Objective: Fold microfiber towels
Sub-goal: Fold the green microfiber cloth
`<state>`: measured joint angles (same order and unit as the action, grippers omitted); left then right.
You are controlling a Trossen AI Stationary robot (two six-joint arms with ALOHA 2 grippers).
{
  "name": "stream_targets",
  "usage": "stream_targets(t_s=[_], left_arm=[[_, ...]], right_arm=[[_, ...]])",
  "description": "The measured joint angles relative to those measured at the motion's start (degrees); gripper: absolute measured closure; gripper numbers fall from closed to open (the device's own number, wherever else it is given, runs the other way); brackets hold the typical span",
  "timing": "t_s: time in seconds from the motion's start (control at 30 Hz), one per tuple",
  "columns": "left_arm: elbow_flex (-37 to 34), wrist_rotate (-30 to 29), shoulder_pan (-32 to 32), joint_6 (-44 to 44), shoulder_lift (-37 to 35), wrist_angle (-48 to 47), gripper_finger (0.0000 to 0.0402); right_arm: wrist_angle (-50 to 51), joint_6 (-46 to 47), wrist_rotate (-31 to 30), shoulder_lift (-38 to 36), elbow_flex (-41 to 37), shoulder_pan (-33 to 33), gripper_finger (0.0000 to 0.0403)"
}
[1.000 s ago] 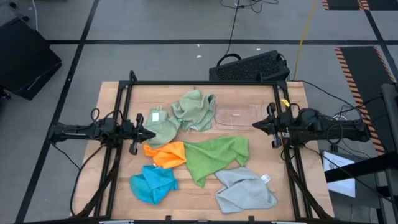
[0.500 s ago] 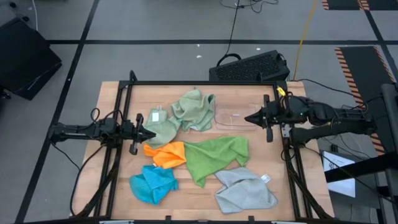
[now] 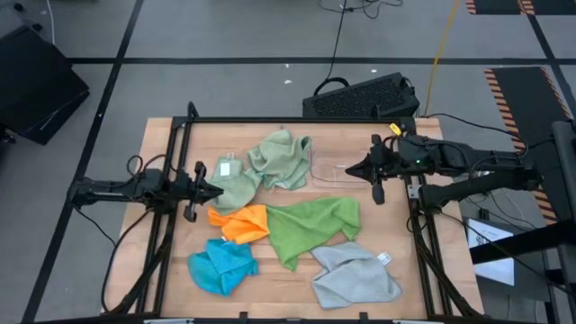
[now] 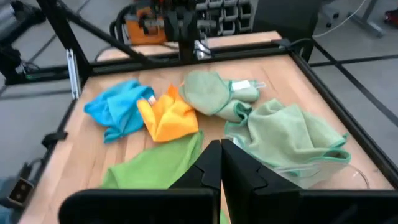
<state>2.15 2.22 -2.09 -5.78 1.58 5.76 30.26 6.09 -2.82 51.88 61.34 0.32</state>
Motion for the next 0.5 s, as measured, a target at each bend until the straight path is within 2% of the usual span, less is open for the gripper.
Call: stream_targets(t_s=[0.13, 0.37, 0.5], left_arm=[[5.52, 0.52, -0.67, -2.01, 1.9, -4.58, 0.0371], [21.94, -0.39, -2.34, 0.08, 12.39, -13.31, 0.0371], [32.95, -0.6, -3.17, 1.63, 20.0, -20.21, 0.0371]], right_arm=[[-0.27, -4.53, -0.2, 1.83, -0.53, 1.76, 0.0403], [-3.19, -2.82, -0.71, 5.34, -0.54, 3.18, 0.0403], [-3.23, -0.93, -5.47, 6.92, -0.54, 4.48, 0.0403]])
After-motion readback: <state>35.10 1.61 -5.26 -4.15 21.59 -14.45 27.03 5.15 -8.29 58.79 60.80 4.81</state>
